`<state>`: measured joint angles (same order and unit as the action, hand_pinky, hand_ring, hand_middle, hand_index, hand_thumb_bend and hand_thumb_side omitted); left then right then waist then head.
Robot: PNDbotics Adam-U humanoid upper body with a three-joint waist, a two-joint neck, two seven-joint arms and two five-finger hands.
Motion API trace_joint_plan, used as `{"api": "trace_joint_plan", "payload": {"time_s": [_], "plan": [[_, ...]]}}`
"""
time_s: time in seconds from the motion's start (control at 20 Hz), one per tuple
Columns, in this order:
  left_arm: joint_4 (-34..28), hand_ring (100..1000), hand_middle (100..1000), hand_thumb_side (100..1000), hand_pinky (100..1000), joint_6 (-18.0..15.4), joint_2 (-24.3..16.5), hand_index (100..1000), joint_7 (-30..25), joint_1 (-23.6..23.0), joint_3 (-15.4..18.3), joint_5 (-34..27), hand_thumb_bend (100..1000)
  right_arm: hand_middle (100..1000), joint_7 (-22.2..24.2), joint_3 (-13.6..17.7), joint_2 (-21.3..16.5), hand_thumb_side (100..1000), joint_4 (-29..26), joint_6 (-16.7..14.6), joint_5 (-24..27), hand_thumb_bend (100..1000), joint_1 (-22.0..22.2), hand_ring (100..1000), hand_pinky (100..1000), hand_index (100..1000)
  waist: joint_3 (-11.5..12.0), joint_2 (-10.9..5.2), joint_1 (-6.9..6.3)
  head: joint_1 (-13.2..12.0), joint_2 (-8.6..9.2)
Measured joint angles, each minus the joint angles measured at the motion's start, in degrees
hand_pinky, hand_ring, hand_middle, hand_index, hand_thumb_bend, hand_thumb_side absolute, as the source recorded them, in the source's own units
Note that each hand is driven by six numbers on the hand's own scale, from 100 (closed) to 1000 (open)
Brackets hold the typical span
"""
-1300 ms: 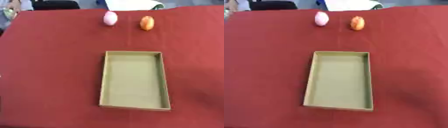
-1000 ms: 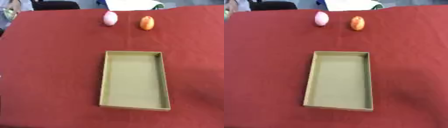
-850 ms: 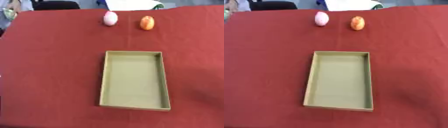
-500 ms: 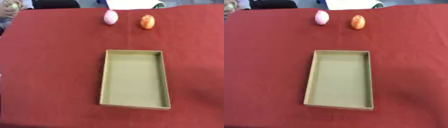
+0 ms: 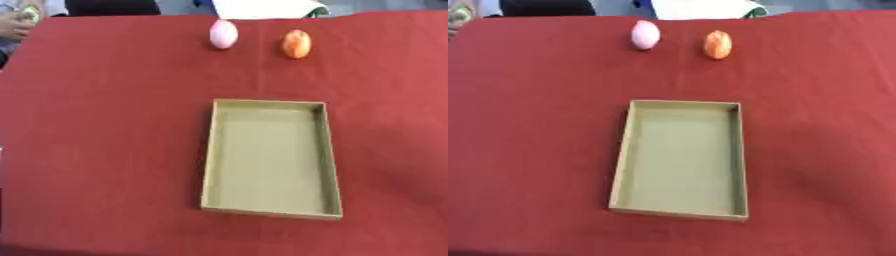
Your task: Pick up objects on the table and place them in the box.
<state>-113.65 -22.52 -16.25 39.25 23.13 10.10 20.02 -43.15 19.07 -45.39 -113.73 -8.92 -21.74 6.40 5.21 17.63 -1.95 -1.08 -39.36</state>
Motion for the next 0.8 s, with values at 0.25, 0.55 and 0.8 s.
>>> {"api": "trace_joint_plan", "payload": {"time_s": [0.25,0.55,0.8], "plan": [[0.0,753,653,504,810,0.0,-0.3,794,-0.1,0.0,0.0,0.0,257,585,2.8,0.0,-9.4,857,0.1,7.7,4.1,203,1.0,746,697,796,0.0,-0.06,0.31,-0.1,-0.15],[0.0,753,654,502,810,0.0,-1.0,794,-0.1,-0.2,0.0,0.2,259,599,6.4,-0.6,-19.0,874,9.6,11.8,8.6,203,-2.2,758,716,809,0.2,-0.64,0.69,-0.1,-0.21],[0.0,753,654,501,810,-0.1,-1.0,795,-0.3,-0.4,0.0,0.2,259,619,9.9,-3.5,-24.8,902,22.5,10.1,11.1,211,-7.2,774,735,827,0.8,-1.01,0.95,0.1,-0.22]]}}
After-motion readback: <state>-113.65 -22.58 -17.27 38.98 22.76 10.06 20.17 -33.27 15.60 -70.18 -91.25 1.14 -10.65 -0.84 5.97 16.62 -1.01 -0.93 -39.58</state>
